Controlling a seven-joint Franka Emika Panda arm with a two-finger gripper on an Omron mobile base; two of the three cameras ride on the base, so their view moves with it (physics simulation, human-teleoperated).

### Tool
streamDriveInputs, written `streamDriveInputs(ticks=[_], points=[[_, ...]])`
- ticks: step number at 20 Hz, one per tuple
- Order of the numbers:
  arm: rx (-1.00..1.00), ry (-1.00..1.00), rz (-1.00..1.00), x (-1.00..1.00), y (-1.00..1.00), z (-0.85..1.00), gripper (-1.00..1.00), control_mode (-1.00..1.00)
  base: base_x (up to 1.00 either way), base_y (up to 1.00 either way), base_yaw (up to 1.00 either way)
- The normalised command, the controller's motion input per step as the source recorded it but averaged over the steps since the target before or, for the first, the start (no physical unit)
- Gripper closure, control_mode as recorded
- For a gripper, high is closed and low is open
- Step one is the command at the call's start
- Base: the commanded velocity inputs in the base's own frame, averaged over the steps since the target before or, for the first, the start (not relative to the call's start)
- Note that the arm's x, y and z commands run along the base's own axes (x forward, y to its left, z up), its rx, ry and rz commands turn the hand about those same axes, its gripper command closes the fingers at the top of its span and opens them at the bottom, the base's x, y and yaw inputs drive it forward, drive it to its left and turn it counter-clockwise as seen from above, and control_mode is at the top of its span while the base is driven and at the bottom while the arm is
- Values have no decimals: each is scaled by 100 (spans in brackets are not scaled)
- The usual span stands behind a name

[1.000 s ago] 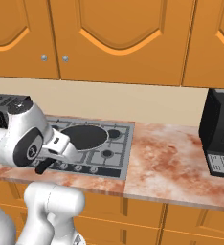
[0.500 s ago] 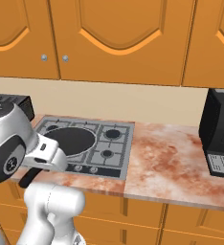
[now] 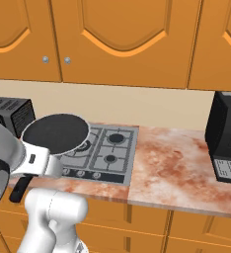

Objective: Move the pot and pan from the stove into the sink.

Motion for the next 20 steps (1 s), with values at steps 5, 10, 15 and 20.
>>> streamDriveInputs(ticks=[5, 10, 15, 20], points=[[0, 0, 0, 0, 0, 0, 100, -100, 0, 0, 0], [0, 0, 0, 0, 0, 0, 100, 100, -17, 0, 0], [0, 0, 0, 0, 0, 0, 100, 100, -59, 0, 3], [0, 0, 0, 0, 0, 0, 100, 100, -52, 0, 7]])
